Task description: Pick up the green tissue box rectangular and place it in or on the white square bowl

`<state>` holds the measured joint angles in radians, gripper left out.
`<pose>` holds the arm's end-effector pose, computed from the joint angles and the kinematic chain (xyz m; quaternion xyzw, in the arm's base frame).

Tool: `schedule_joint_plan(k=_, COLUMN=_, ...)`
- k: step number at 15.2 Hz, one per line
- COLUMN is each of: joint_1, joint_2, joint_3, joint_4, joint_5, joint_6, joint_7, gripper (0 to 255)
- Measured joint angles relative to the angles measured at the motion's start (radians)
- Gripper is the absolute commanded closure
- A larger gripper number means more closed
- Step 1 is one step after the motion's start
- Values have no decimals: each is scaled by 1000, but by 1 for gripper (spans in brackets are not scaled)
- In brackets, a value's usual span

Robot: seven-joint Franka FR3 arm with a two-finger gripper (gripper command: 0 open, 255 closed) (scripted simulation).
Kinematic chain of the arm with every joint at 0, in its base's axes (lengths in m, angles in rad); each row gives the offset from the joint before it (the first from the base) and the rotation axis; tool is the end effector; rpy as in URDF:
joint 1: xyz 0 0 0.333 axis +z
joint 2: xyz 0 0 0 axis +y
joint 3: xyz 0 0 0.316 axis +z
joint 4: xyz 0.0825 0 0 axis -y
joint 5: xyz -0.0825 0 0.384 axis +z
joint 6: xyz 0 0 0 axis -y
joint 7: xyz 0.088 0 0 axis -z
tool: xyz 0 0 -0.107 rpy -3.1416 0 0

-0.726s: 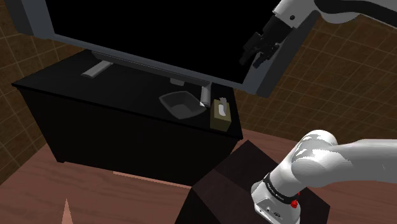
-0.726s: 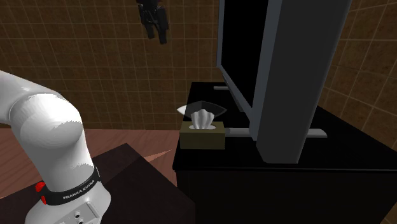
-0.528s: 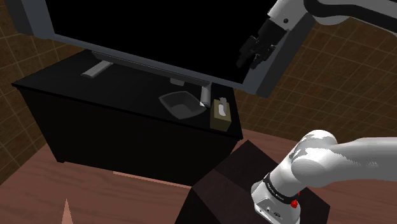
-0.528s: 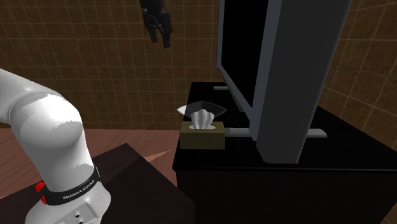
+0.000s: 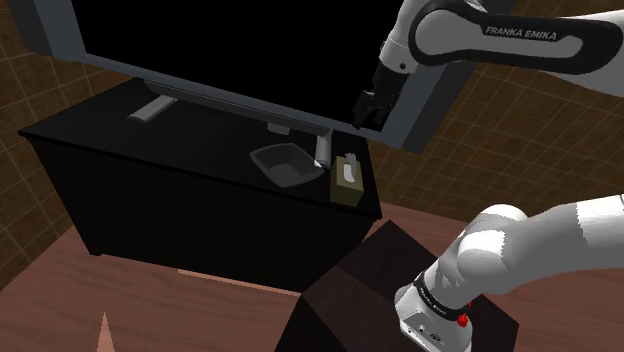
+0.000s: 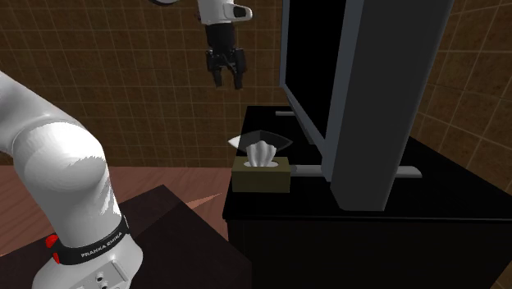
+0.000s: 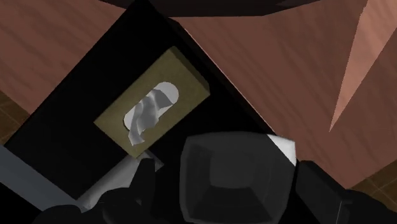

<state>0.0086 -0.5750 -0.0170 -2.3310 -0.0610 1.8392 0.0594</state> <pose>0.3866 -0.0091 0.5542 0.9985 -0.0258 0.0422 0.0240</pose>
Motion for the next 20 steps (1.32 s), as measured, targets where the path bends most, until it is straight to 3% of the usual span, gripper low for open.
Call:
schedule_joint_plan(k=14, joint_1=-68, joint_2=456, joint_3=19, joint_4=46, joint_5=-361, joint_6=215, joint_7=-50, gripper=0)
schedule_joint_plan(k=20, joint_1=-85, joint_2=518, joint_3=5, joint_4=22, joint_5=-417, joint_6=287, joint_7=-38, gripper=0)
